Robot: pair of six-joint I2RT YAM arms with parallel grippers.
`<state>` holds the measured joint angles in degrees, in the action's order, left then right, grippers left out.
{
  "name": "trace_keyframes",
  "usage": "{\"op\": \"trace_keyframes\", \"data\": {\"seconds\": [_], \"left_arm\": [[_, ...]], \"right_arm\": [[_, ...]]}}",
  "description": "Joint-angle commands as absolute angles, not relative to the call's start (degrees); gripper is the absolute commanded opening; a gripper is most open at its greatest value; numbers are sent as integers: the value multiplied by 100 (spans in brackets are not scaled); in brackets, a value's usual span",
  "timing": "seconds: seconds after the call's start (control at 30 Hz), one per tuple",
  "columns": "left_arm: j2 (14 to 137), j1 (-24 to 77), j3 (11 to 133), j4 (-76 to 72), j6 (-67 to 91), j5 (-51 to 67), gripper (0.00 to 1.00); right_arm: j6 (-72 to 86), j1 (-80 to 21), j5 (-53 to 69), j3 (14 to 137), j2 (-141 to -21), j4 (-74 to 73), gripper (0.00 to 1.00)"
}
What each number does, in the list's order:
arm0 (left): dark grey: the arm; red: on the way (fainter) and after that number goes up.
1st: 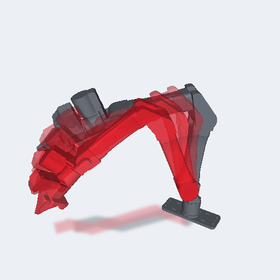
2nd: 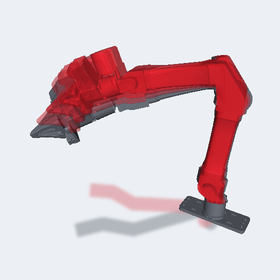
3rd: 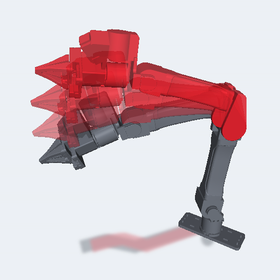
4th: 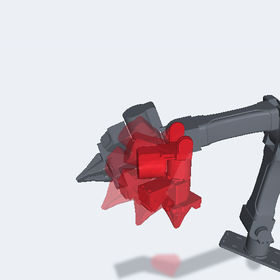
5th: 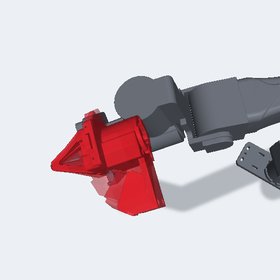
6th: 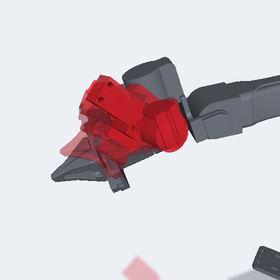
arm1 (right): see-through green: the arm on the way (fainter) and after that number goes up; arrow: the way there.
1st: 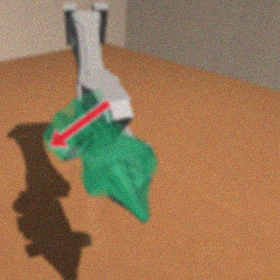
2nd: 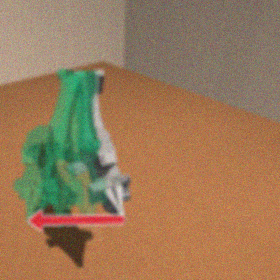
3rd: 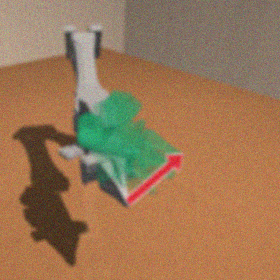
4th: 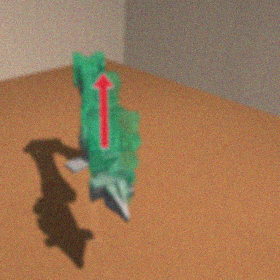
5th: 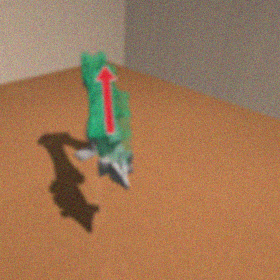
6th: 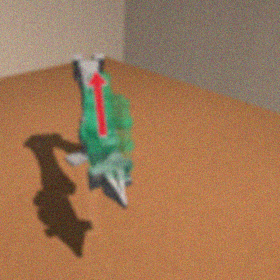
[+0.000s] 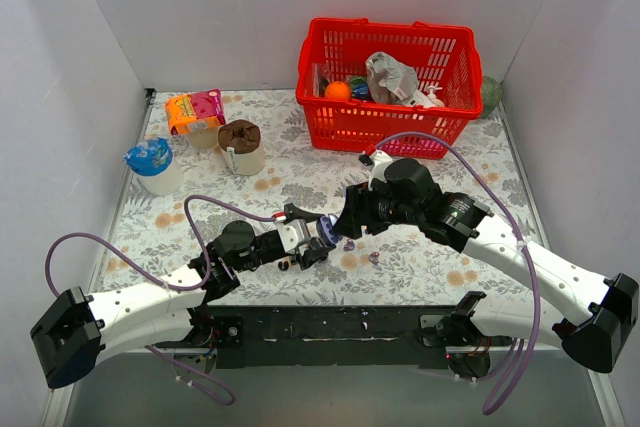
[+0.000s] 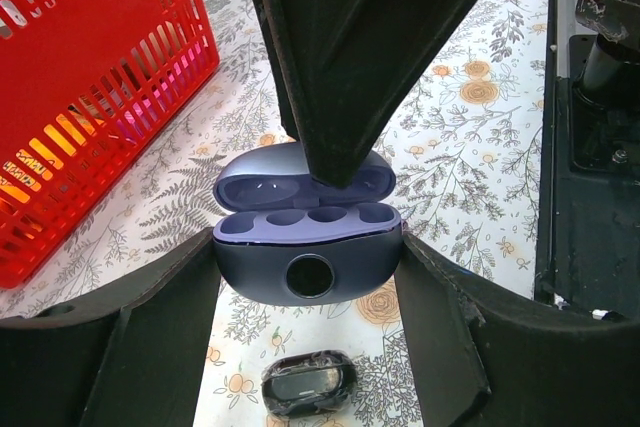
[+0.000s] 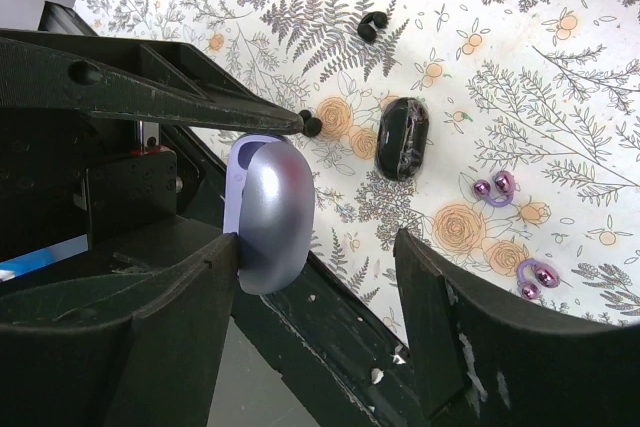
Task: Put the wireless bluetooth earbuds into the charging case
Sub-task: Open the charging case.
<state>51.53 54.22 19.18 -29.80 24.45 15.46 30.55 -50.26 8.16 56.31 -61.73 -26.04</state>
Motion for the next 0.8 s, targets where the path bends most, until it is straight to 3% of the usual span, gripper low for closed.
{"op": "trace_keyframes", "data": {"seconds": [0.0,0.5,0.77], "left_arm": [[4992,5423,1890,-3015,2470,1485,0],[4939,5423,1819,-3023,2558,1459,0],[4983,5423,1881,-3076,2575,1468,0]], "right_arm": [[3032,-5010,642,5853,-6117,-2680,70],[2936,-5010,553,5994,-5985,-2531,73],[2865,-5010,721,6196,-6407,-2470,53]]}}
